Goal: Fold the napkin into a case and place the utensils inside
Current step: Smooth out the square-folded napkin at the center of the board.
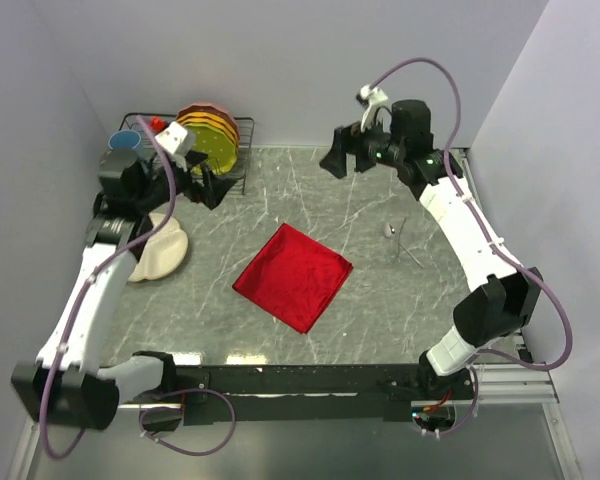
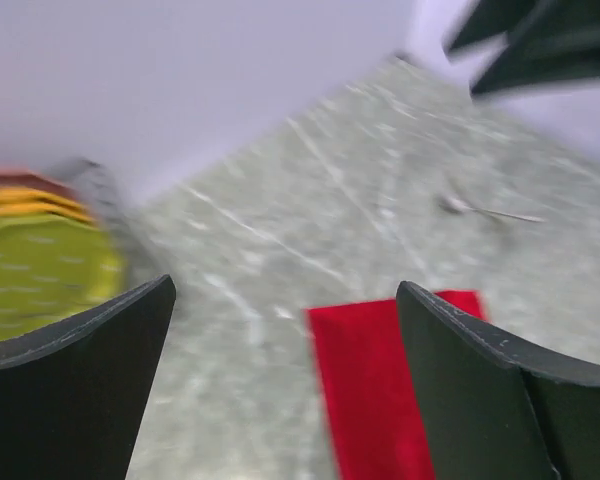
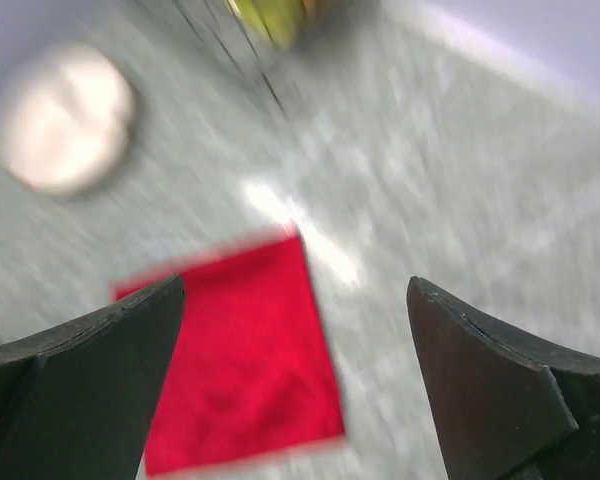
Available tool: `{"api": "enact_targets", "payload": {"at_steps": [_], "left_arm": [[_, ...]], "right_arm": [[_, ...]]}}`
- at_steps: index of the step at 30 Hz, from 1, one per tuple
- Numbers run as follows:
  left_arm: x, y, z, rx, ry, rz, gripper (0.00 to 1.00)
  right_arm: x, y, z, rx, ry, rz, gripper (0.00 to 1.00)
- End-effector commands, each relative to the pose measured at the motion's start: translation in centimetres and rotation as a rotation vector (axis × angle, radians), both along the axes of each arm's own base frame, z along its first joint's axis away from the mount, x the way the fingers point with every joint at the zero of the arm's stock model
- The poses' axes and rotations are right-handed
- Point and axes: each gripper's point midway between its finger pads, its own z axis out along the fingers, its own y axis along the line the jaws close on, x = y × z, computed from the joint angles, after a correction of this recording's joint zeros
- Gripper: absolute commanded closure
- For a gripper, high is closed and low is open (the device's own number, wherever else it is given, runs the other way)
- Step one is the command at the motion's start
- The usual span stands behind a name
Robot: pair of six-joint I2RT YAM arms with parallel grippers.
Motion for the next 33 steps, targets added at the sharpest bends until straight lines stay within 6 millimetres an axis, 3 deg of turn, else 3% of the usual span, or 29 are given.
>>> {"api": "enact_targets", "payload": {"at_steps": [1,2,3,5,6,8,9,12,16,20,29,33], "left_arm": [[-0.6,-4.4,-5.7,-0.261,0.429,-0.183,0.01],[-1.3,-5.1,-8.0,-0.300,0.522,-0.203,0.01],[-2.1,-6.0,-8.6,-0.331,0.574,-0.262,0.01],[-3.1,-7.8,-11.2,-0.389,0.715,-0.297,0.01],[-3.9,-8.4,-12.1,-0.407,0.774,-0.329,0.01],[-4.9,-9.7,-14.7,-0.455,0.908,-0.357,0.01],[-5.2,-10.0,-15.4,-0.464,0.945,-0.368,0.01],[-5.7,-10.8,-18.4,-0.475,1.050,-0.377,0.01],[-5.9,-11.5,-22.2,-0.506,1.203,-0.380,0.01],[-6.4,-12.0,-24.4,-0.497,1.261,-0.402,0.01],[-9.2,-10.7,-30.8,-0.446,1.424,-0.342,0.01],[-9.9,-9.7,-33.3,-0.421,1.496,-0.326,0.01]], "right_arm": [[1.6,4.4,1.7,0.276,0.051,0.122,0.00],[-0.4,6.1,1.1,0.321,0.150,0.243,0.00],[-1.3,6.8,-1.6,0.341,0.317,0.233,0.00],[-3.7,8.0,-3.9,0.387,0.436,0.266,0.00],[-5.4,8.2,-5.7,0.423,0.500,0.259,0.00],[-7.6,9.0,-7.4,0.456,0.617,0.274,0.00],[-9.2,9.1,-9.3,0.459,0.706,0.304,0.00],[-10.9,9.2,-12.8,0.438,0.801,0.325,0.00],[-10.9,8.8,-16.4,0.414,0.903,0.299,0.00],[-10.5,8.0,-19.0,0.408,0.955,0.276,0.00],[-10.9,3.2,-26.1,0.321,1.107,0.160,0.00],[-10.7,1.8,-28.0,0.285,1.142,0.095,0.00]]}}
